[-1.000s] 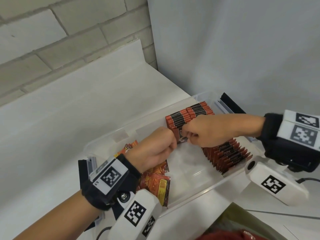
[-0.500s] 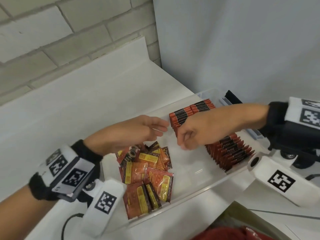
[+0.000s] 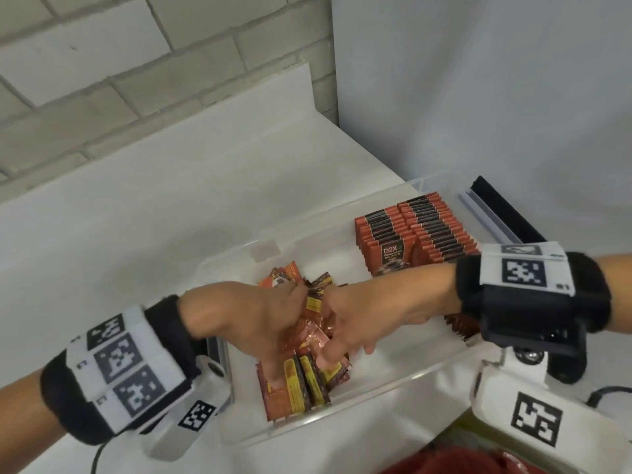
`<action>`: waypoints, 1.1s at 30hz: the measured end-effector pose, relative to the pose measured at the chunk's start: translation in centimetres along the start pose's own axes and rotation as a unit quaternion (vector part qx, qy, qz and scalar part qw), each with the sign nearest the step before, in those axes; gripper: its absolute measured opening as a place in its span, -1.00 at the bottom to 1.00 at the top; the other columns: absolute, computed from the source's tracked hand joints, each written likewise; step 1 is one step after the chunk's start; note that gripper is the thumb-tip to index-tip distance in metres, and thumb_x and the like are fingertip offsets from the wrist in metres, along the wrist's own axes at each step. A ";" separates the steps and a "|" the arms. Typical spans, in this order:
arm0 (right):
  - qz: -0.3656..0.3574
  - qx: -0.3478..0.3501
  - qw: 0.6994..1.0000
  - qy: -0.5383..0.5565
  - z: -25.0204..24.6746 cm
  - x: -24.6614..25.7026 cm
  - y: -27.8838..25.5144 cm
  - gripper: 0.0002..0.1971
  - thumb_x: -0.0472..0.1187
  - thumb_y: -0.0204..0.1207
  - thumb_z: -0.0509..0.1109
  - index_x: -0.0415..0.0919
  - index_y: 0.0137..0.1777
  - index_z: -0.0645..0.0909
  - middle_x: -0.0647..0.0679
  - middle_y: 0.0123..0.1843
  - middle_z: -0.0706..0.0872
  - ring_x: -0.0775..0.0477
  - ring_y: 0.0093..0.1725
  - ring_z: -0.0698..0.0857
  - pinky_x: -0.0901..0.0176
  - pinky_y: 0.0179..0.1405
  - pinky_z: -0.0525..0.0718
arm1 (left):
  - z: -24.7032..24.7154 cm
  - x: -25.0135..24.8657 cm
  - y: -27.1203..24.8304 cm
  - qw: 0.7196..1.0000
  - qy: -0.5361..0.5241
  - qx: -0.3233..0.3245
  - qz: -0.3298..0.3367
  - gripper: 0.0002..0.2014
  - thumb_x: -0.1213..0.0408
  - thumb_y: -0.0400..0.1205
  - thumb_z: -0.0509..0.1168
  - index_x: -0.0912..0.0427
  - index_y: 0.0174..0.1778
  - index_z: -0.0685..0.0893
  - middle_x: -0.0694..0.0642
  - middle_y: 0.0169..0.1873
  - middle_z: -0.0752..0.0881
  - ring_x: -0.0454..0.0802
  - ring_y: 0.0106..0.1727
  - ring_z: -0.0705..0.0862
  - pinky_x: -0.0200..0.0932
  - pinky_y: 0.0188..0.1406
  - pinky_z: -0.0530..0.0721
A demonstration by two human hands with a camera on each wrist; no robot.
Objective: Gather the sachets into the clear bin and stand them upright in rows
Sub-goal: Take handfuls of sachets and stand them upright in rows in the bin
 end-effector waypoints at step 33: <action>-0.248 -0.152 0.867 0.404 -4.4 -3.2 -6.2 -0.62 -0.28 0.54 0.38 -0.05 0.35 0.54 -0.12 0.22 0.77 -0.11 0.22 0.75 -0.06 0.27 0.69 | -8.6 1.3 -0.9 0.807 -0.476 -0.229 0.264 -0.50 -0.12 0.43 0.40 0.13 0.18 0.65 0.14 0.03 0.78 0.06 0.06 0.75 -0.09 0.19 0.69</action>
Point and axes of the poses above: each hand's wrist, its own y-axis towards the middle knuckle, its own z-axis out of the palm, x = y × z, the point moved 2 cm from there along y, towards the middle knuckle
